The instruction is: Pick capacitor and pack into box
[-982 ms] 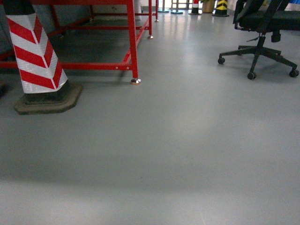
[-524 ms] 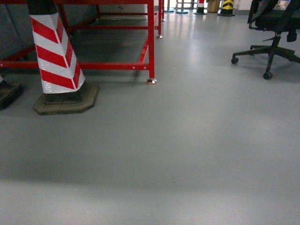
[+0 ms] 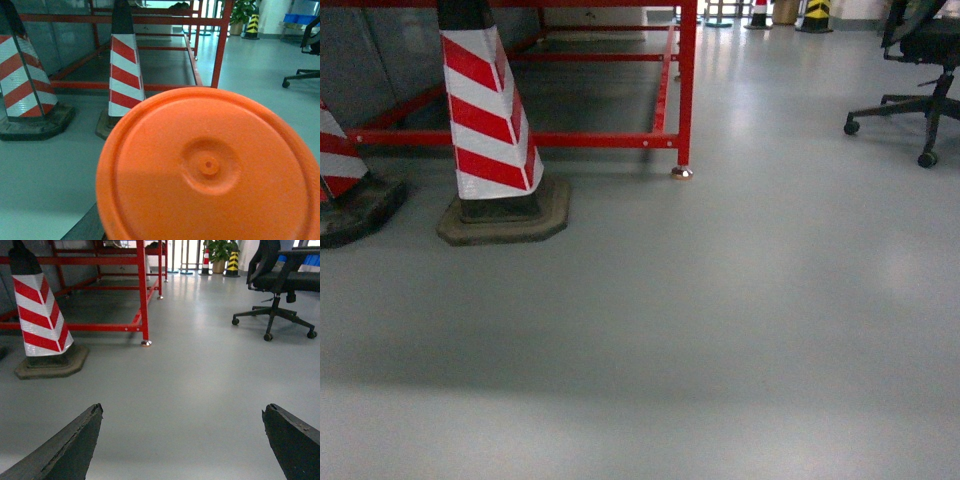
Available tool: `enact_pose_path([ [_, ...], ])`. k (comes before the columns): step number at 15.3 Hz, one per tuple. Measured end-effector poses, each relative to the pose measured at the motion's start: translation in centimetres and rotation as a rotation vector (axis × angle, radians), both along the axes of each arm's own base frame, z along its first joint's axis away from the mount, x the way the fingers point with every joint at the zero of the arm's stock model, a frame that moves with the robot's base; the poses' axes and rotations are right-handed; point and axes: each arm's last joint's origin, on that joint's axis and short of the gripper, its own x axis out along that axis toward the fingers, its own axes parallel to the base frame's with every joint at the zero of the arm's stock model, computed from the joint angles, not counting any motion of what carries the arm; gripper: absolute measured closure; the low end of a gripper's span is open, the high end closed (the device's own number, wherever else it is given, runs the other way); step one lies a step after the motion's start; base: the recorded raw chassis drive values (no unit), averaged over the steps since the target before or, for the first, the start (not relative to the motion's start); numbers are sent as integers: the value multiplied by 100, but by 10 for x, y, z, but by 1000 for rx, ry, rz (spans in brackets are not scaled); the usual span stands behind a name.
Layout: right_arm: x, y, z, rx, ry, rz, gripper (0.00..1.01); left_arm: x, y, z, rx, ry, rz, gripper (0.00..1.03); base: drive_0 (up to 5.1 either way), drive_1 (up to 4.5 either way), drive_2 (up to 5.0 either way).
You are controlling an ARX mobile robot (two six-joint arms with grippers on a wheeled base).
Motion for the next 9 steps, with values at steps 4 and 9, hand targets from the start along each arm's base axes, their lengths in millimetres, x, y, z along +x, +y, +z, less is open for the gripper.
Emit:
enact_pose_path([
  [4, 0, 0, 0, 0, -5, 0, 3, 0, 0, 0, 0, 0, 0, 59, -492, 253, 253],
  [9, 0, 0, 0, 0, -2, 0, 3, 0, 0, 0, 0, -1, 1, 59, -492, 253, 253],
])
